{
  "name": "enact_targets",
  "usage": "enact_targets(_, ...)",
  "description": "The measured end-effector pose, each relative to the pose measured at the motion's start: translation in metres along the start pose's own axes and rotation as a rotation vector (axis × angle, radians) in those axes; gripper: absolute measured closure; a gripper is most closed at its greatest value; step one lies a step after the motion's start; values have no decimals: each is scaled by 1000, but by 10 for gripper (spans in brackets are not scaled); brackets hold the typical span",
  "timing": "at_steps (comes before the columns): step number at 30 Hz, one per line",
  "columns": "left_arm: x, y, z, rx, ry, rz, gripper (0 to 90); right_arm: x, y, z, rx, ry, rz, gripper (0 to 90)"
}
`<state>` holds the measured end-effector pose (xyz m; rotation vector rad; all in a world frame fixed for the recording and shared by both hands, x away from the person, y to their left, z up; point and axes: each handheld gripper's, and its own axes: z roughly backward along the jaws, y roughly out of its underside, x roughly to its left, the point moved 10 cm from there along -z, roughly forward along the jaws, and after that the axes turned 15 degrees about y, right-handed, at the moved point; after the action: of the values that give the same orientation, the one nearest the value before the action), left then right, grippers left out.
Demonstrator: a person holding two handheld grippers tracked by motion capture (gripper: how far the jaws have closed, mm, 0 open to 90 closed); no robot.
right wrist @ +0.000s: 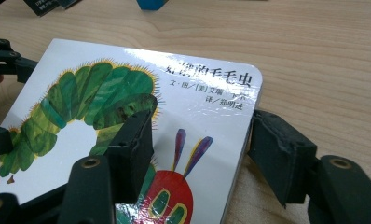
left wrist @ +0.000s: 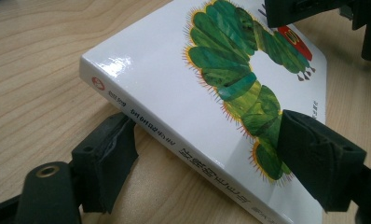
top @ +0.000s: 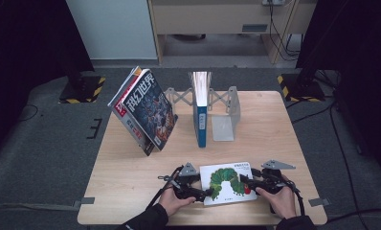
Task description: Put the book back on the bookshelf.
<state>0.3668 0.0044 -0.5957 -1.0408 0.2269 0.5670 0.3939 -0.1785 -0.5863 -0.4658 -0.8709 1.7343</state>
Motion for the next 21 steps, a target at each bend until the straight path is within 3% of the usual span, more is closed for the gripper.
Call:
enact_targets(12,-1,0,1,0,24,-2,185,5,-9,-4,-54,-17,10,423)
enact_targets(21,-1,1,1,-3,22,1,192,5,-5,-4,-44,-41,-6,404)
